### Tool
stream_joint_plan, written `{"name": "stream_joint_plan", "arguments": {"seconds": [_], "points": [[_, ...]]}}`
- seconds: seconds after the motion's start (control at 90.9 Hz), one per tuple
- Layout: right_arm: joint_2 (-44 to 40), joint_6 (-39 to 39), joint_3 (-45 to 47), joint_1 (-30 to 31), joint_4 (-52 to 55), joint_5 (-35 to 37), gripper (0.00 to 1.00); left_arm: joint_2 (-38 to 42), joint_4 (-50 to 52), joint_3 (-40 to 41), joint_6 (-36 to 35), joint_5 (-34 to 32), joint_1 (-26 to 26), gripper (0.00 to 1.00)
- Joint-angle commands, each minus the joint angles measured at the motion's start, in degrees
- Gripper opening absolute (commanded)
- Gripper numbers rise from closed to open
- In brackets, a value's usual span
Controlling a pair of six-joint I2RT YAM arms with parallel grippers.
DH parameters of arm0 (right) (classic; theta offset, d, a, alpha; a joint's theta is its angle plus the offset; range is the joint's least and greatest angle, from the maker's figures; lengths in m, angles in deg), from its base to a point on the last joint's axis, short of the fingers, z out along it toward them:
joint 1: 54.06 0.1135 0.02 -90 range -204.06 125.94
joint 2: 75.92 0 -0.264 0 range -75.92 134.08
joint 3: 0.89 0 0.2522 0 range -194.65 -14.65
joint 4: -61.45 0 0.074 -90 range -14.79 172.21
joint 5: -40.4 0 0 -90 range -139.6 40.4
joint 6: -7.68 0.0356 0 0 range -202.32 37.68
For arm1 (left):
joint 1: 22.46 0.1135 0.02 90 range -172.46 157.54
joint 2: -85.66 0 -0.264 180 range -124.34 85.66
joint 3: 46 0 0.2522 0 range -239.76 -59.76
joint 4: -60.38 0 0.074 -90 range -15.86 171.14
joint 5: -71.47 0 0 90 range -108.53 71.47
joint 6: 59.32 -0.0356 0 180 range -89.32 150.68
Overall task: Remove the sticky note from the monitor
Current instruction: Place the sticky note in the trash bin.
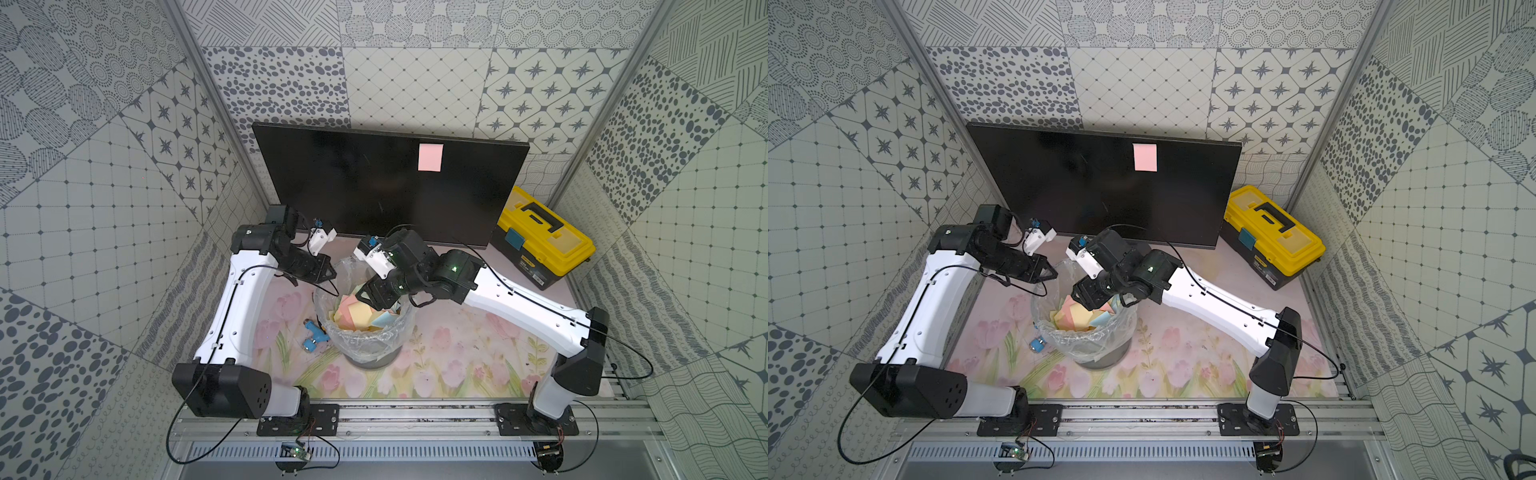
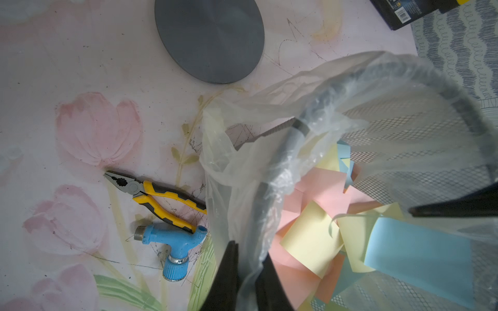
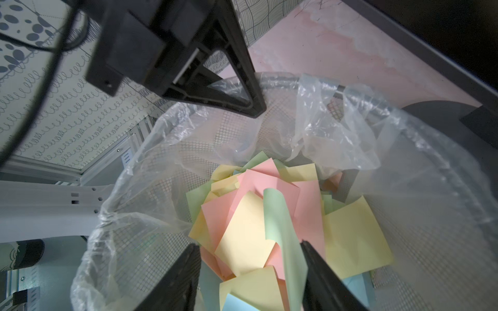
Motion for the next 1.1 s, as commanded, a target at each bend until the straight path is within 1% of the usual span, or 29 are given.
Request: {"name": "stream_joint_plan", "arguments": {"seconds": [0.0,0.099,0.22,0.352,0.44,0.693,0.748,0.902,0.957,1.034,1.09], "points": [[-0.02,-1.41,-2.29,0.37,-0.56,1.11,0.72,-0.09,-3.05,-1.17,0.51,3.93,0.05,0.0],[-0.6,-2.14,-2.75,0.38,-0.68,1.38,0.83,-0.01,-3.04,-1.07,0.52,3.93,0.1,0.0],[-0.33,-2.06,-3.06,0.39,-0.83,-1.04,0.88,0.02,-3.12,-1.0,0.58,3.95,0.06,0.0],[0.02,-0.69,-2.29,0.16,-2.02,-7.25,0.89,-0.01,-3.13,-0.99,0.54,3.93,0.06,0.0],[0.51,-0.41,-2.05,0.18,-2.07,-8.11,0.89,0.02,-3.11,-0.99,0.58,3.89,0.06,0.0],[-1.42,1.18,-0.63,-0.76,-4.87,-15.95,0.89,0.07,-3.13,-0.98,0.55,3.93,0.11,0.0],[-2.59,1.72,0.67,-1.21,-6.74,-15.38,0.89,0.04,-3.12,-0.98,0.6,3.93,0.07,0.0],[-4.48,2.05,2.49,-1.84,-7.54,-14.52,0.89,0.14,-3.17,-0.89,0.58,3.93,0.11,0.0],[-5.15,3.03,2.73,-2.06,-8.66,-15.68,0.89,0.1,-3.11,-0.89,0.59,3.93,0.09,0.0],[-7.02,6.2,4.82,-3.24,-13.71,-18.48,0.88,0.08,-3.13,-0.89,0.58,3.93,0.05,0.0],[-8.22,7.15,5.95,-4.07,-16.36,-18.87,0.88,0.08,-3.13,-0.89,0.59,4.01,0.09,0.0]]}}
